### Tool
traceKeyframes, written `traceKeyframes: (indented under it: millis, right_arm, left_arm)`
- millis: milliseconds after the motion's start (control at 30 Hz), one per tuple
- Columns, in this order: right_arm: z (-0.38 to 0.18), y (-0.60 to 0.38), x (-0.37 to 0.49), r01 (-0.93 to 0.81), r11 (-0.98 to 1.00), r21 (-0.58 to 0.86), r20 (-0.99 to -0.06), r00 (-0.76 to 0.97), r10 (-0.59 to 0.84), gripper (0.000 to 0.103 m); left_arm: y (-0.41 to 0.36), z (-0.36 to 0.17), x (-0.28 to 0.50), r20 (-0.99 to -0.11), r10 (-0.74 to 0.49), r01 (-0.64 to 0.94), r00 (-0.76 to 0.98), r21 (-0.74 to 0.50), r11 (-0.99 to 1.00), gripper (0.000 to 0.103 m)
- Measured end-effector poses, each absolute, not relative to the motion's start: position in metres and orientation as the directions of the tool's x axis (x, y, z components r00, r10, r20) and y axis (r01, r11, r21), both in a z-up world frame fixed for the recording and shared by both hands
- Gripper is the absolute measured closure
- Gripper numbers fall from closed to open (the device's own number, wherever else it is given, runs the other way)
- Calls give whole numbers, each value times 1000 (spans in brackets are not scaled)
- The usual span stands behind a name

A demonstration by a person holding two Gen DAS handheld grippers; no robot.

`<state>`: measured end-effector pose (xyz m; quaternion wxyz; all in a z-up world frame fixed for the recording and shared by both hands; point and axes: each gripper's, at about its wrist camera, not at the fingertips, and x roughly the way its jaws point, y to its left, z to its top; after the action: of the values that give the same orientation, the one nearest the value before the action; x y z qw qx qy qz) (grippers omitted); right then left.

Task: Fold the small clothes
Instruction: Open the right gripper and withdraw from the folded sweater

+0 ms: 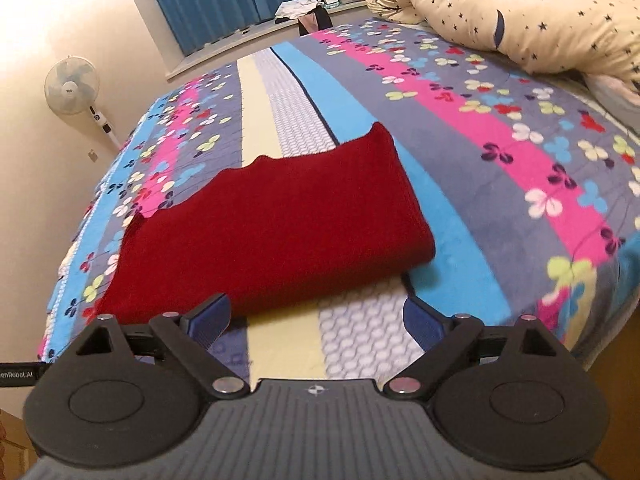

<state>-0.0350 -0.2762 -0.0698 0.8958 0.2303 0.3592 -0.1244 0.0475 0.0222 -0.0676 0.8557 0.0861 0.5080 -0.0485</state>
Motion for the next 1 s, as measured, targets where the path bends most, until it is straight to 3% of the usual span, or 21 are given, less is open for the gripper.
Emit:
traceKeyframes:
  millis: [433, 1000]
  right_arm:
    - [-61, -253, -62, 356, 870, 340, -673, 738, -39, 9]
    - [-111, -280, -8, 485, 773, 409, -764, 645, -1, 9]
  left_arm:
    - [37, -61, 20, -867, -15, 186, 498, 90, 978, 0]
    - [25, -112, 78, -946, 13, 216, 324, 88, 972, 0]
